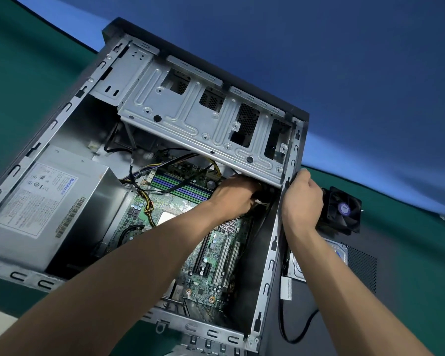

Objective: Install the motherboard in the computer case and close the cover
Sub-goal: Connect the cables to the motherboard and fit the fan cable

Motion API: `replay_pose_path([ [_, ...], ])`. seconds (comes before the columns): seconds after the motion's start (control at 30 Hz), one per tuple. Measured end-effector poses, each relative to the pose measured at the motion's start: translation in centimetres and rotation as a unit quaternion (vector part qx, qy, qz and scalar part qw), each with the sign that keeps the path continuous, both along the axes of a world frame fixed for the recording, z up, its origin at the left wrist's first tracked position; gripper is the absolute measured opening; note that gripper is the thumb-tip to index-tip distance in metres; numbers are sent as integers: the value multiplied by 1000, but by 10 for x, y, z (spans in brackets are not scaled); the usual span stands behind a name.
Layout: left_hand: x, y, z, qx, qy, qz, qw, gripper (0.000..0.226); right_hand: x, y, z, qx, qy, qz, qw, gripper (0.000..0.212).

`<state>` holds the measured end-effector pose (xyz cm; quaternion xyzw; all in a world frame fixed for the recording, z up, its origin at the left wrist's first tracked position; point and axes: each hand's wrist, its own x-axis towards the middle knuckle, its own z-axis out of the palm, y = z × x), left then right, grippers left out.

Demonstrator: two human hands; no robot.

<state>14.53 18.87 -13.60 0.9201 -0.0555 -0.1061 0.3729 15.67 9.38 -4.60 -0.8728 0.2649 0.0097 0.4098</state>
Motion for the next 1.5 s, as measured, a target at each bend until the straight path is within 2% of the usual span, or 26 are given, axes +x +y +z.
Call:
replay_pose_path([
  [0.2, 4, -1, -1, 2, 29, -2, 1000, 24, -1, 0, 1, 9, -2, 2, 1000, 41],
  [0.47, 5, -3, -3, -38, 37, 36, 998, 32, -1, 0, 2, 17, 1, 2, 1000, 40],
  [0.67, 3, -6, -3, -27, 9, 35, 999, 29, -1, 0, 2, 20, -1, 1, 1000, 41],
  [0.9, 6, -3, 1, -10, 27, 15, 999, 29, -1, 1, 2, 18, -4, -2, 1000, 41],
  [1.07, 5, -2, 4, -24, 35, 2, 999, 11, -2, 1, 3, 13, -4, 1, 1000, 41],
  [1.2, 3, 0, 3, -20, 23, -8, 999, 14, -2, 1, 4, 14, -2, 4, 1000, 40],
  [1.37, 2, 1, 0, -22, 31, 11, 999, 33, -2, 1, 4, 14, -2, 6, 1000, 41],
  [1.5, 1, 0, 5, -54, 49, 55, 996, 11, -2, 1, 5, 17, 1, 6, 1000, 40],
])
